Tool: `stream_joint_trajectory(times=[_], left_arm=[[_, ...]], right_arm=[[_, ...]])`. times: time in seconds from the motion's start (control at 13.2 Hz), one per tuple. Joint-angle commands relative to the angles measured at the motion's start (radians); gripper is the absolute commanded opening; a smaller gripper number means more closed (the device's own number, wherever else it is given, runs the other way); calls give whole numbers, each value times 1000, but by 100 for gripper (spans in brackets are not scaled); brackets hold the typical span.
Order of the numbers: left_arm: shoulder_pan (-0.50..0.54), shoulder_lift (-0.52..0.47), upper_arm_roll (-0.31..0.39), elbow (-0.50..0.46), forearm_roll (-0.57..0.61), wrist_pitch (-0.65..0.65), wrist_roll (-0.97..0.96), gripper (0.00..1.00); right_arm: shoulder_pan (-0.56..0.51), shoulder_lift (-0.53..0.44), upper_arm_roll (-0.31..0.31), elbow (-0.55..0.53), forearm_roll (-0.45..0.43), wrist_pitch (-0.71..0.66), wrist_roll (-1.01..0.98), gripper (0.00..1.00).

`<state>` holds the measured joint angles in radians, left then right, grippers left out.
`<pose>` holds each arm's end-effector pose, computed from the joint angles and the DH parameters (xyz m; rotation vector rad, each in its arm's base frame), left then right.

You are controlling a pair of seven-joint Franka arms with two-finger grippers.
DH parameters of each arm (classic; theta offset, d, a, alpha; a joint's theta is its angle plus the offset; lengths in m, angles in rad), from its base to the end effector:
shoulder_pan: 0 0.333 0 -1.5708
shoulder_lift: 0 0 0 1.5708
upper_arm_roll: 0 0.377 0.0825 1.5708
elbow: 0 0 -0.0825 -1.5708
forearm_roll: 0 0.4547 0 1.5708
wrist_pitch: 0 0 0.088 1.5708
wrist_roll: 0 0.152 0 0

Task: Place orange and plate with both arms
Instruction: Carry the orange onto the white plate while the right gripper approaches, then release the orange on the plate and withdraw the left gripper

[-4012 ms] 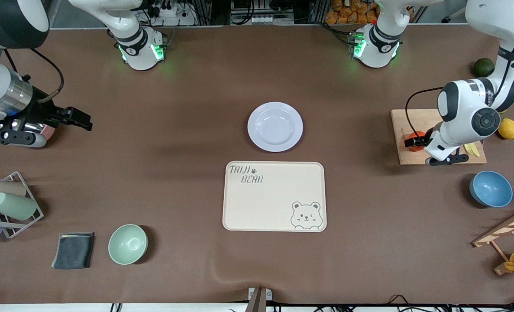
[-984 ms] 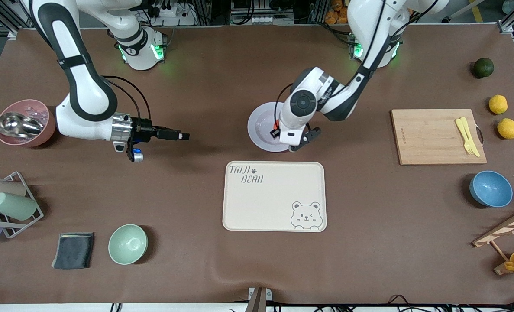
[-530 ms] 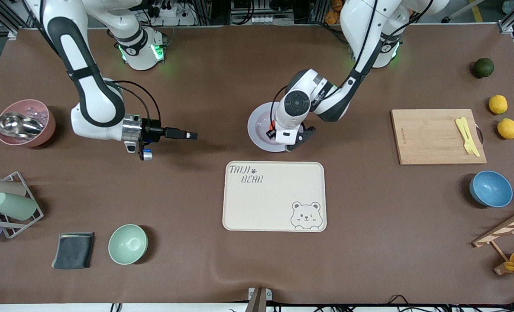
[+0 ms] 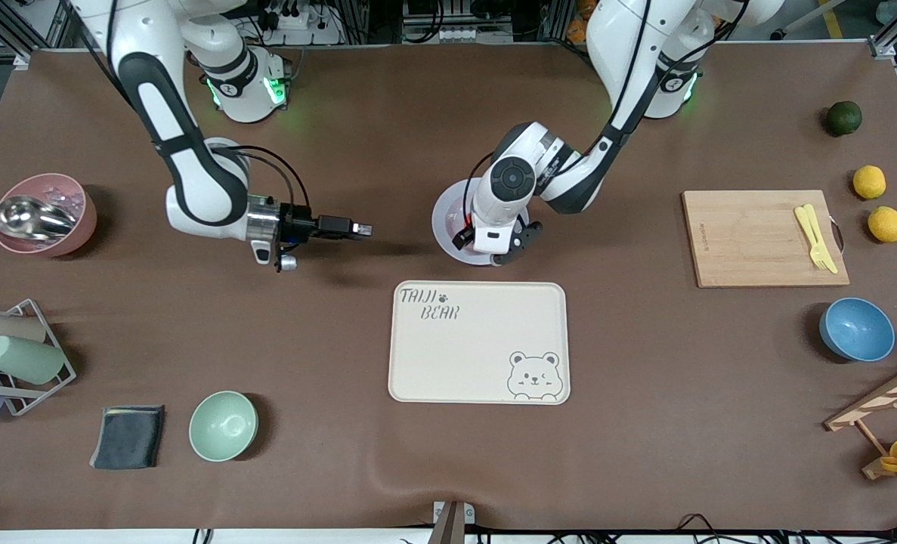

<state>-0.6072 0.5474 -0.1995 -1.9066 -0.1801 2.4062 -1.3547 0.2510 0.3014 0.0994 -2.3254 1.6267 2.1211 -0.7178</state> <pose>0.4828 -0.5096 0.1651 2.8659 1.0640 -0.3313 0.5034 0.2748 0.1845 -1.9754 0.2722 0.1923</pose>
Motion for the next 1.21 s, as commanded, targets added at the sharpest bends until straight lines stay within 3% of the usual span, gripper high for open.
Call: stream_joint_trajectory(times=[0.0,0.15,0.3,0.45,0.76,0.98,1.14], left_arm=[[20,-52,14,17,-4,-13,-3,100],[65,-104,12,38,48,-51,-3,100],[118,-151,12,104,95,-175,23,100],[174,-185,12,180,106,-296,99,100],[325,-248,14,273,108,-401,365,100],[414,-302,12,288,198,-430,555,100],[476,-336,12,288,217,-444,702,100]], right_arm=[[68,21,-4,1,97,43,-54,100],[82,31,-4,1,113,45,-83,100],[88,56,-4,1,137,54,-150,100],[137,84,-4,6,227,86,-234,97],[186,123,-4,23,304,91,-259,92],[220,171,-4,61,325,146,-281,87],[260,176,-4,72,347,180,-275,78]])
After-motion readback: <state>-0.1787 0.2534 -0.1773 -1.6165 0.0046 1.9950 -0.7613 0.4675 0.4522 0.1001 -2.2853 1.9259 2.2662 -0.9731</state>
